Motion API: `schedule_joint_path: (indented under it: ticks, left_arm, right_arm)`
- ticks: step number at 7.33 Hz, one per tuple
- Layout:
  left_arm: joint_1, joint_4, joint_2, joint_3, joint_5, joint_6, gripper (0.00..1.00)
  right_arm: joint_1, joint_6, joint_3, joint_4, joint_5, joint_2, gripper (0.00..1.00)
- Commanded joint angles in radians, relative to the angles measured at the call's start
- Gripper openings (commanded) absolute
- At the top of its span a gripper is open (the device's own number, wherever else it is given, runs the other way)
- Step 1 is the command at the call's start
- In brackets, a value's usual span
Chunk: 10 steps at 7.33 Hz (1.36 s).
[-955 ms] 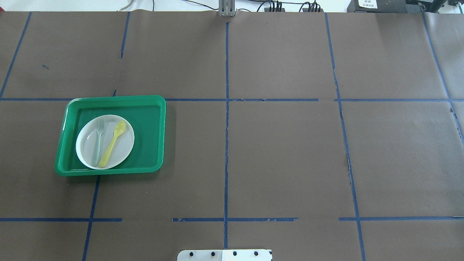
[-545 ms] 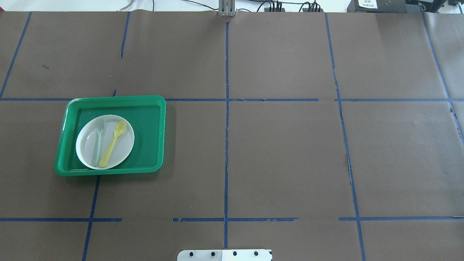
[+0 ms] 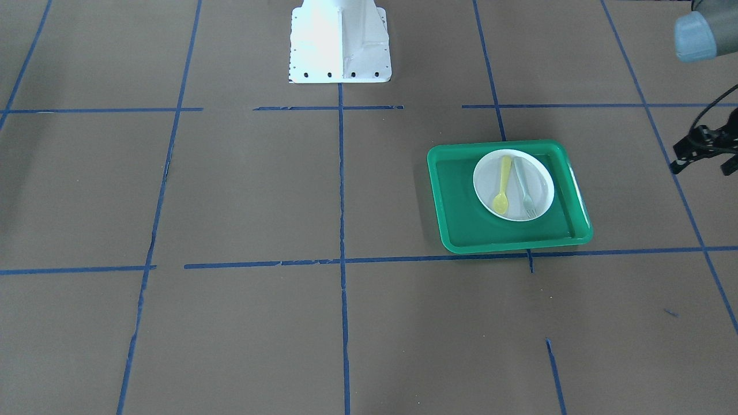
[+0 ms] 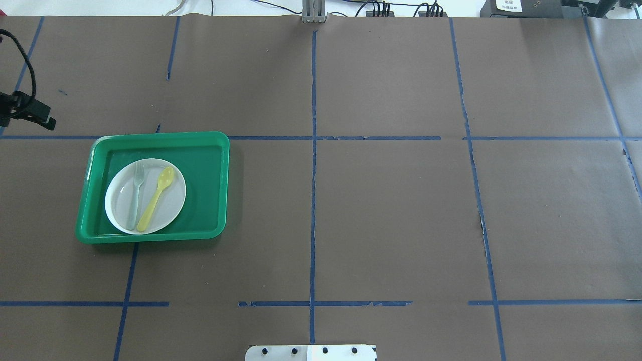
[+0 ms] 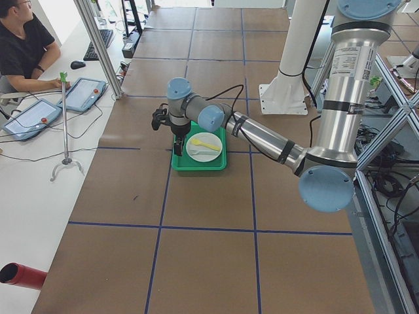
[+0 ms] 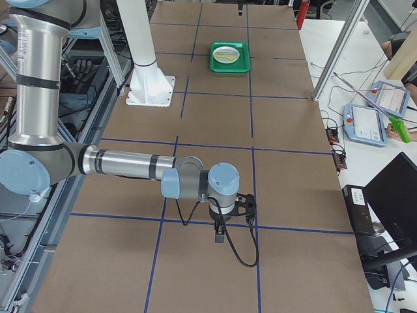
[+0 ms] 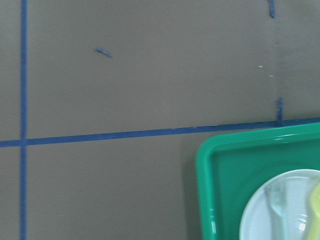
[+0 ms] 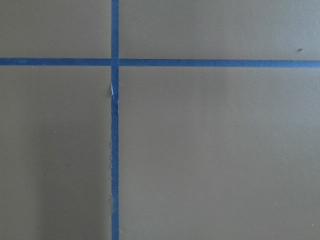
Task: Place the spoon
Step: 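Move the left gripper over the yellow spoon on the white plate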
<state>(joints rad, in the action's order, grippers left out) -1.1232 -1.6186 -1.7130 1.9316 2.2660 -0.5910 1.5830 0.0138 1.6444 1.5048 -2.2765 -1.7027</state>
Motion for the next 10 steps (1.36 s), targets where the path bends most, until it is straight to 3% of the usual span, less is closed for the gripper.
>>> schedule_joint_path:
  ticks: [1, 3, 4, 7, 9, 10]
  left_arm:
    - [0.133, -0.001, -0.071, 0.001, -0.006, -0.148, 1.0]
    - [0.207, -0.033, -0.115, -0.066, -0.022, -0.161, 1.0]
    - [0.264, -0.099, -0.114, -0.095, -0.083, -0.218, 1.0]
    - [0.318, -0.231, -0.109, -0.187, -0.127, -0.289, 1.0]
    - [0.365, -0.233, -0.109, -0.194, -0.164, -0.337, 0.82]
    - [0.373, -0.234, -0.112, -0.21, -0.164, -0.336, 0.82]
  right_arm:
    - [0.0, 0.0, 0.0, 0.0, 0.0, 0.0, 1.0]
    - [0.0, 0.0, 0.0, 0.0, 0.0, 0.0, 1.0]
    - [0.0, 0.0, 0.0, 0.0, 0.0, 0.0, 1.0]
    - [0.0, 0.0, 0.0, 0.0, 0.0, 0.0, 1.0]
    - [0.0, 0.0, 0.0, 0.0, 0.0, 0.0, 1.0]
    - [0.0, -0.001, 0.0, 0.0, 0.0, 0.0, 1.0]
